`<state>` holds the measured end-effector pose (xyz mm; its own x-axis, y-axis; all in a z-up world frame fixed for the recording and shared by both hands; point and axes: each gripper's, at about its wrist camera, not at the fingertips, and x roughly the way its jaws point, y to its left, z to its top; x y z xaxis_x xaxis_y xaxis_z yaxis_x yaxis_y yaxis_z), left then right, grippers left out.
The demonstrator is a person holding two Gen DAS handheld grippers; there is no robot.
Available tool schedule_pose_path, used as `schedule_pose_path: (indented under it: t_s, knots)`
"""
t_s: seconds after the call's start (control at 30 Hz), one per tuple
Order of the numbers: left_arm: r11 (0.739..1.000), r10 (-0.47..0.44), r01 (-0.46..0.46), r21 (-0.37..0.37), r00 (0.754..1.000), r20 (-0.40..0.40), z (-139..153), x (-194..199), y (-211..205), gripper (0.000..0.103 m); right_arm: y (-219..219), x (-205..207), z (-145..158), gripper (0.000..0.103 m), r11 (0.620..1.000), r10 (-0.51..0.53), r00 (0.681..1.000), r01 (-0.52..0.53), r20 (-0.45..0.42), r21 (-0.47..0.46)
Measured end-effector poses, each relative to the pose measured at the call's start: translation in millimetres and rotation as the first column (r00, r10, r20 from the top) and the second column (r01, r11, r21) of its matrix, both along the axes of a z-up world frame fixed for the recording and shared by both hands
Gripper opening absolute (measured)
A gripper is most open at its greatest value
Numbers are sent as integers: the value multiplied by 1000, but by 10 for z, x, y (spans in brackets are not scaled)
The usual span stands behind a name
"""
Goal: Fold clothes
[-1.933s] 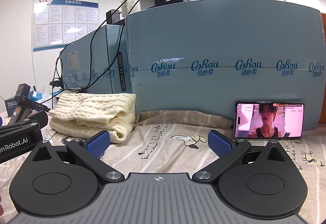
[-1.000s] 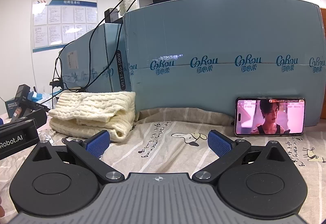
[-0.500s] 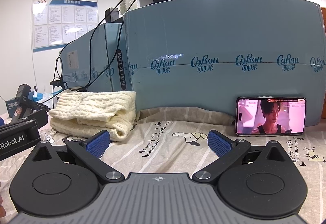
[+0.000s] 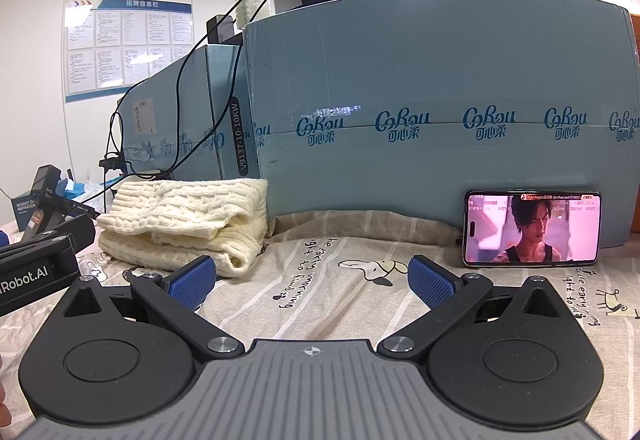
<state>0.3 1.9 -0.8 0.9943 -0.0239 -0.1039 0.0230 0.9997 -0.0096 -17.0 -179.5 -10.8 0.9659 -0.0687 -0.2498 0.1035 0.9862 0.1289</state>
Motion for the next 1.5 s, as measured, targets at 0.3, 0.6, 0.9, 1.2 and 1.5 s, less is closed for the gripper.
schedule_pose_path:
  t_s: [0.3,0.6,0.9,1.2,1.5]
  knots:
    - [1000,0,0,0,1000,0,0,0,1,103,4,0,-3,103,1000,1,1000,-1,1,-1]
    - [1000,-2,2,-5,1000,-7,-1,12,9,103,6,-13,4,103,1000,-5,1000,5,11,-2]
    - [999,-19,20,-46,1000,13,39,-29,79,103,11,-34,12,103,1000,-15,999,15,30,-5]
    - [993,-38,40,-111,999,21,76,-72,184,103,82,-131,39,103,998,-54,996,56,67,-33]
    - [981,-63,70,-182,997,45,110,-121,296,103,174,-323,136,103,995,-80,993,85,90,-50]
